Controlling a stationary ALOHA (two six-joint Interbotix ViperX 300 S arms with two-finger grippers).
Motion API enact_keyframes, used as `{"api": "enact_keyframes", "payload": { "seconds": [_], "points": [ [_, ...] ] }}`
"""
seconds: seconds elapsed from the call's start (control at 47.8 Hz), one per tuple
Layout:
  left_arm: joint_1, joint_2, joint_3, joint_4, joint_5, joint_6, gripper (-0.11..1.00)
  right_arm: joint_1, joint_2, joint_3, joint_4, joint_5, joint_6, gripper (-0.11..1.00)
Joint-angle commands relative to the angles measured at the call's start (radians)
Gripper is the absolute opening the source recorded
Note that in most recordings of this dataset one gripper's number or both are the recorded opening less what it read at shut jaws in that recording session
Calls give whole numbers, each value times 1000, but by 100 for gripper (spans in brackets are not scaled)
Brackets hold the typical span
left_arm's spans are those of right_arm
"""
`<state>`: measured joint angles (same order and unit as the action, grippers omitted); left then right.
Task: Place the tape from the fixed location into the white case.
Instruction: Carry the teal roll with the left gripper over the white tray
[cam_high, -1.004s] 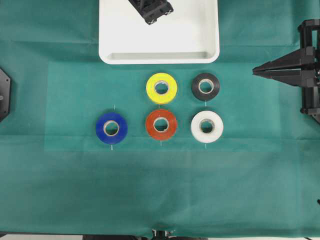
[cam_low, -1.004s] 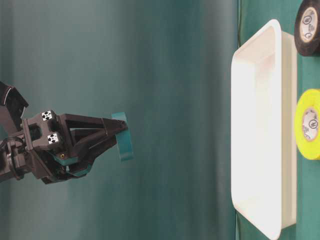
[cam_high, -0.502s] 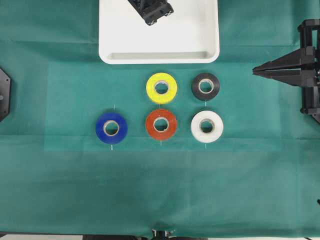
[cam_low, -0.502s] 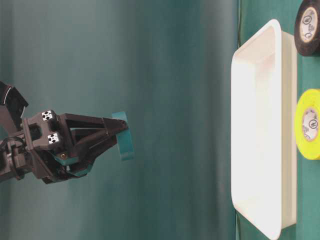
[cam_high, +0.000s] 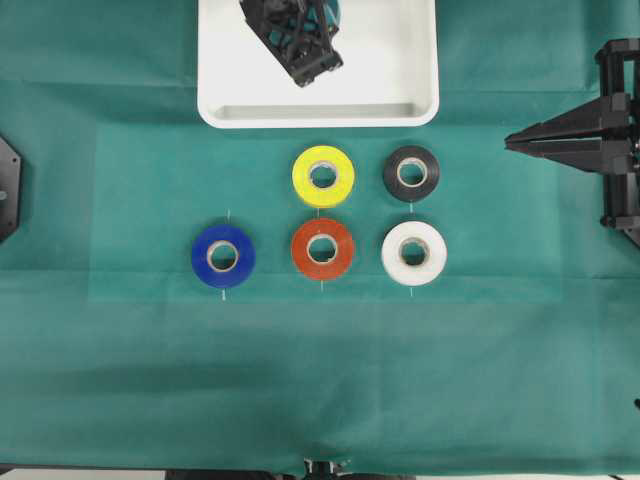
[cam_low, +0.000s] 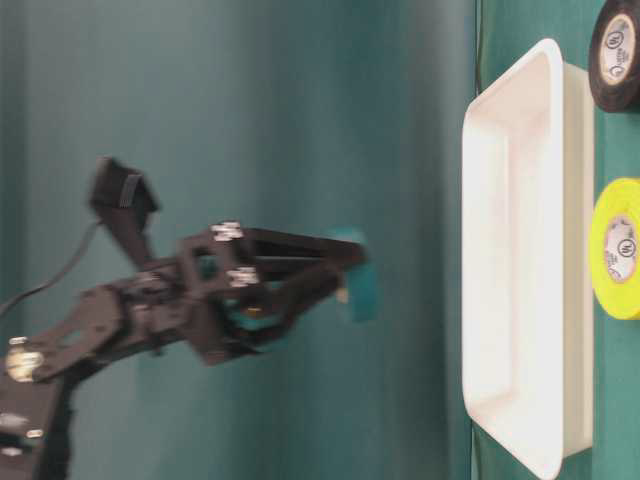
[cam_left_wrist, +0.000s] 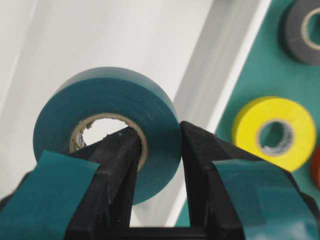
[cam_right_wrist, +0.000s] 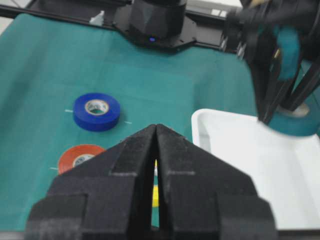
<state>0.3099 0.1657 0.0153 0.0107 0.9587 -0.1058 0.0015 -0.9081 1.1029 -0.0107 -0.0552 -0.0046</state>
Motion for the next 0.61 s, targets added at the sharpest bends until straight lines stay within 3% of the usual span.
{"api": "enact_keyframes", "payload": {
  "seconds": [0.0, 0.585],
  "points": [
    [3, 2, 11, 0, -43, 0, 22, 0, 5, -31, 0, -5, 3, 0],
    [20, 91, 123, -2, -252, 0, 22, 0, 5, -29, 0, -5, 3, 0]
  ]
}}
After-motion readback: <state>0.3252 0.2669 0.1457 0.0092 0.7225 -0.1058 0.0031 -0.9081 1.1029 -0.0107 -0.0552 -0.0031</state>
